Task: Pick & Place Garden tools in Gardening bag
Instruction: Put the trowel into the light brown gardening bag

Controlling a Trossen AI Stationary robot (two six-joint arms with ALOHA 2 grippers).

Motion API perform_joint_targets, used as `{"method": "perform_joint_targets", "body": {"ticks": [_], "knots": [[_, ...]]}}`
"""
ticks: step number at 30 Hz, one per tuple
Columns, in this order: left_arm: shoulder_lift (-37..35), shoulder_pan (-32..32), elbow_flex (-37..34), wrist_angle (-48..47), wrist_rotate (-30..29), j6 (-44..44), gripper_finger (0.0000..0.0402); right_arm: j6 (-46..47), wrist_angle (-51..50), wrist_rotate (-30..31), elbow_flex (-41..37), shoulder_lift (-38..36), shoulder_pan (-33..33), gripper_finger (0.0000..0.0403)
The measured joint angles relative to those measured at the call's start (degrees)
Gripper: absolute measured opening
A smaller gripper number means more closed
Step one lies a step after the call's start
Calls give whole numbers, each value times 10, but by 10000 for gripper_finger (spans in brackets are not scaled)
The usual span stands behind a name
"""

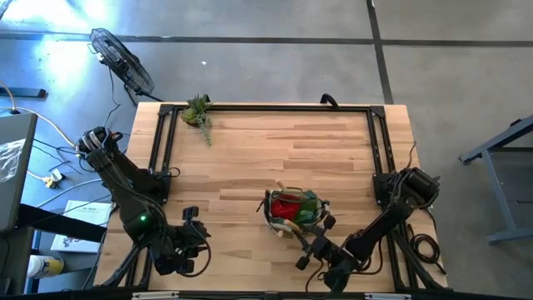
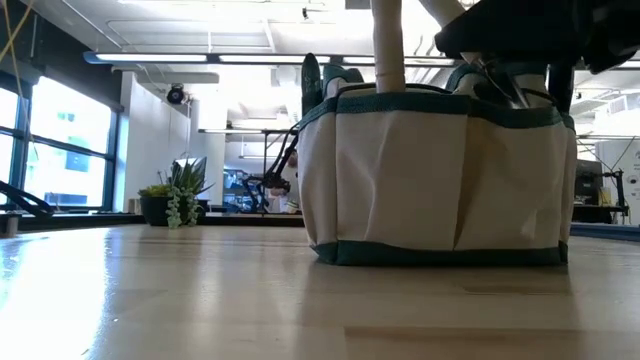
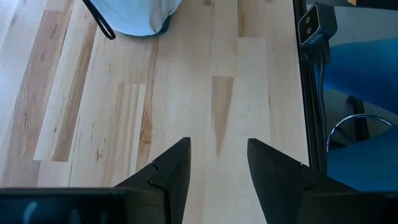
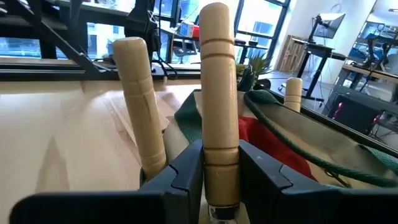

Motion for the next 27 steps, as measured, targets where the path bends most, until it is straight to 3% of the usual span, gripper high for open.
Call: {"method": "perform_joint_targets", "body": {"ticks": [8, 13, 27], "knots": [[0, 0, 0, 0, 0, 0, 152, -43, 1, 4, 0, -1, 17, 82], [0, 0, 0, 0, 0, 0, 152, -57, 7, 88, 0, -2, 54, 75], [0, 0, 0, 0, 2, 0, 152, 39, -47, 58, 0, -2, 60, 77]]}}
